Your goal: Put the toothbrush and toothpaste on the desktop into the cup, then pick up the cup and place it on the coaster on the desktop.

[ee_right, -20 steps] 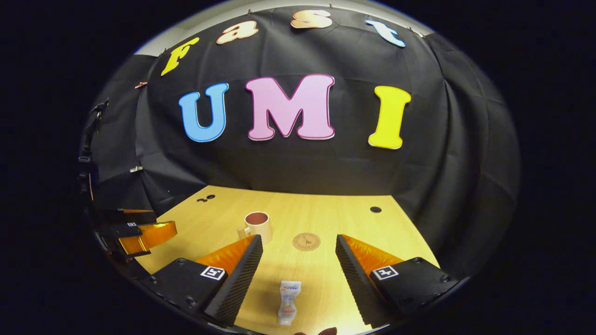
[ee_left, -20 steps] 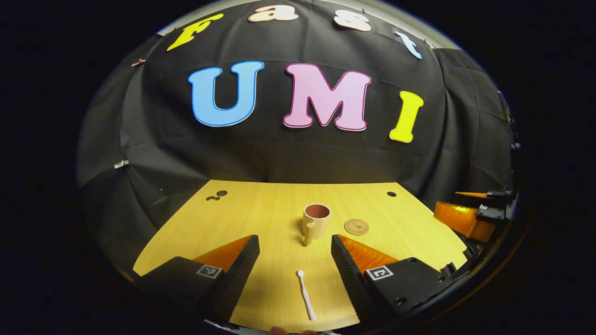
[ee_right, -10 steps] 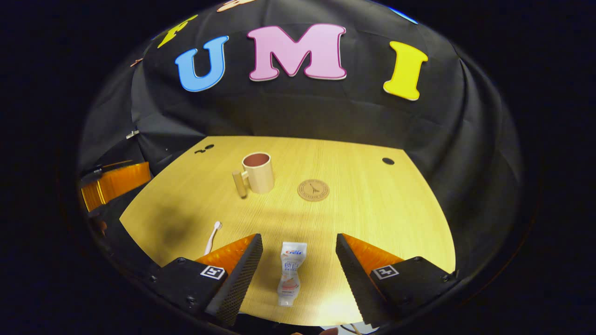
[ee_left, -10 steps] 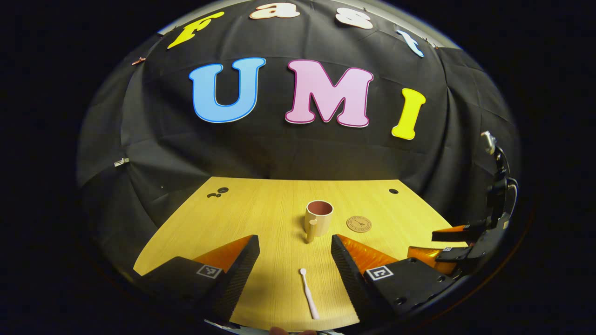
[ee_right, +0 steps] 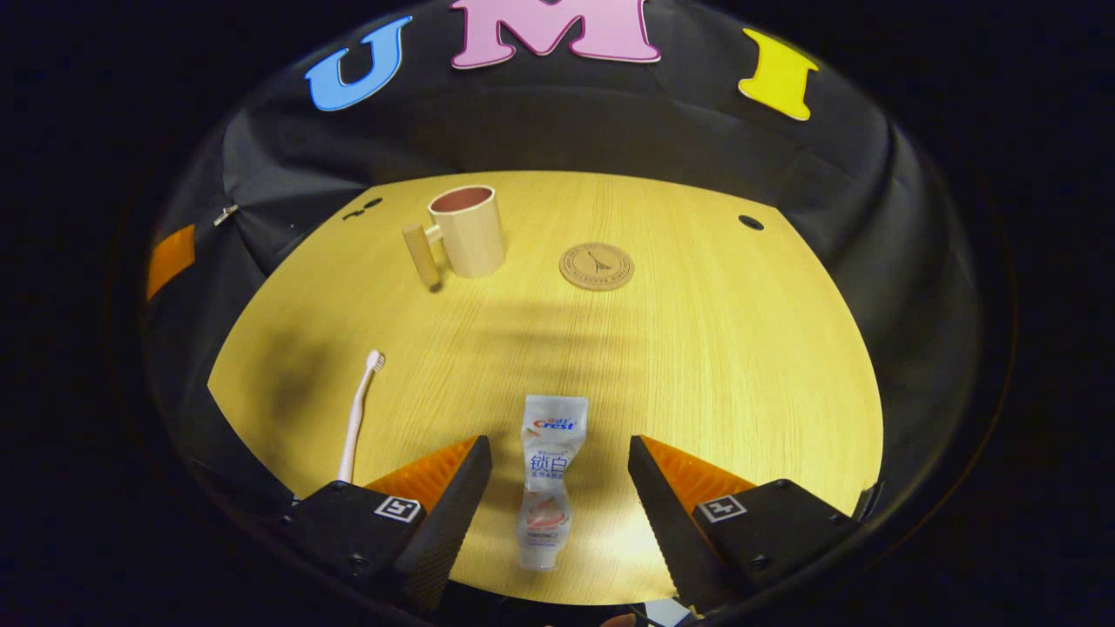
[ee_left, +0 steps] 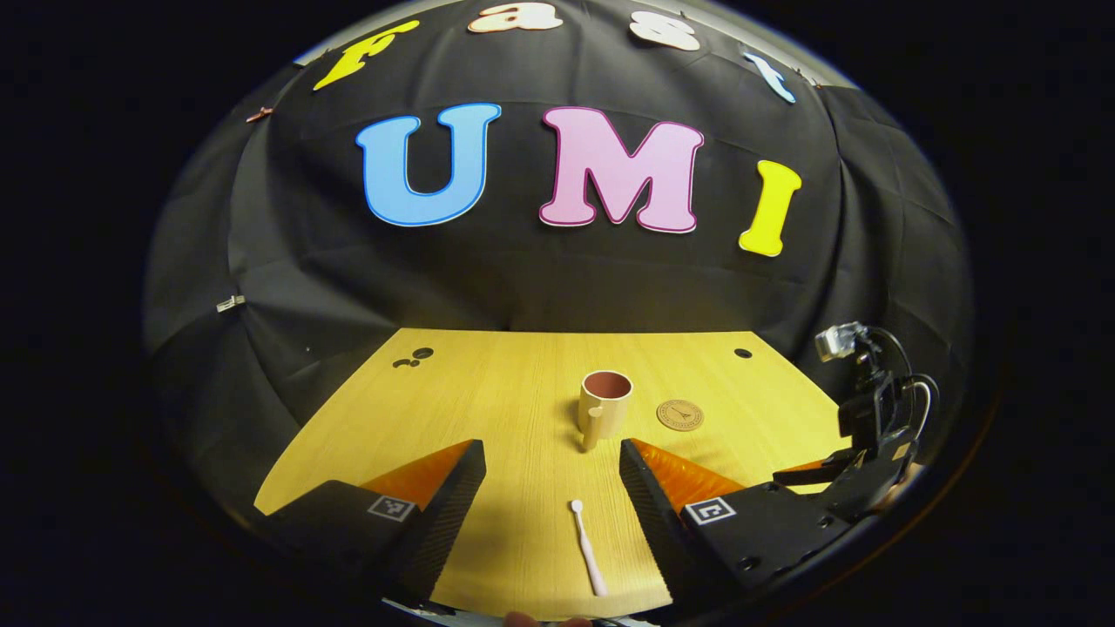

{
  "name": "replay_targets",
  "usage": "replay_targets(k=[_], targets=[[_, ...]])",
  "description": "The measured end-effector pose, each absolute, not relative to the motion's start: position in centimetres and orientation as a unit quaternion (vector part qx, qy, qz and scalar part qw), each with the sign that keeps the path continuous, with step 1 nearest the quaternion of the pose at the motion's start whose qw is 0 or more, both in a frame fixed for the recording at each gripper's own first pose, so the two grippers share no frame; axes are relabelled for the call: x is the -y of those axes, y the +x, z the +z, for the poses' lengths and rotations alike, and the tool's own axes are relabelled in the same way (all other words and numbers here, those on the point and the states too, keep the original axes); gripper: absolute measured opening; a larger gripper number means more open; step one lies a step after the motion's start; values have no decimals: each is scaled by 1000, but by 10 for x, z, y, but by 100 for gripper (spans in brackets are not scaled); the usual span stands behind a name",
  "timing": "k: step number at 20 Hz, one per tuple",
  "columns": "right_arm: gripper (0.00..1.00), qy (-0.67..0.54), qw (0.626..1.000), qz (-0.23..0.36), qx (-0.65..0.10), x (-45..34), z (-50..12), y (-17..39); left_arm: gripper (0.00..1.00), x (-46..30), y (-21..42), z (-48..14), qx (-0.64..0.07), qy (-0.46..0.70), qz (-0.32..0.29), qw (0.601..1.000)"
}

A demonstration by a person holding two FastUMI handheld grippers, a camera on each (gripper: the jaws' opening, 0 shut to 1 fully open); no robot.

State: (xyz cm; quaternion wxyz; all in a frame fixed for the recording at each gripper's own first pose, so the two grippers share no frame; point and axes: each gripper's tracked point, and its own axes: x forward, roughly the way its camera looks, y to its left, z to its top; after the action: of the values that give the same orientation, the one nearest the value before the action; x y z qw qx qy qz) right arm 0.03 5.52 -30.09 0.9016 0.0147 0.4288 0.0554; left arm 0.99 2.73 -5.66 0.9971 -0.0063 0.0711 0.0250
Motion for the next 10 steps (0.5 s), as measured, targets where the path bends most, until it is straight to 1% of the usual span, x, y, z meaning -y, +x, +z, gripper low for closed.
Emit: replay_targets(k=[3,7,9,10], targets=[[98,17,884,54,-463,-61,-323,-2,96,-30,8,-60,-73,-6,28,997],[95,15,868,54,-493,-66,-340,-3,96,-34,5,-62,-75,-5,32,997],[93,14,865,47,-500,-67,-345,-1,96,-35,3,-62,-74,-5,35,997],[88,12,864,42,-502,-65,-346,0,96,-35,2,-62,-74,-6,36,997]])
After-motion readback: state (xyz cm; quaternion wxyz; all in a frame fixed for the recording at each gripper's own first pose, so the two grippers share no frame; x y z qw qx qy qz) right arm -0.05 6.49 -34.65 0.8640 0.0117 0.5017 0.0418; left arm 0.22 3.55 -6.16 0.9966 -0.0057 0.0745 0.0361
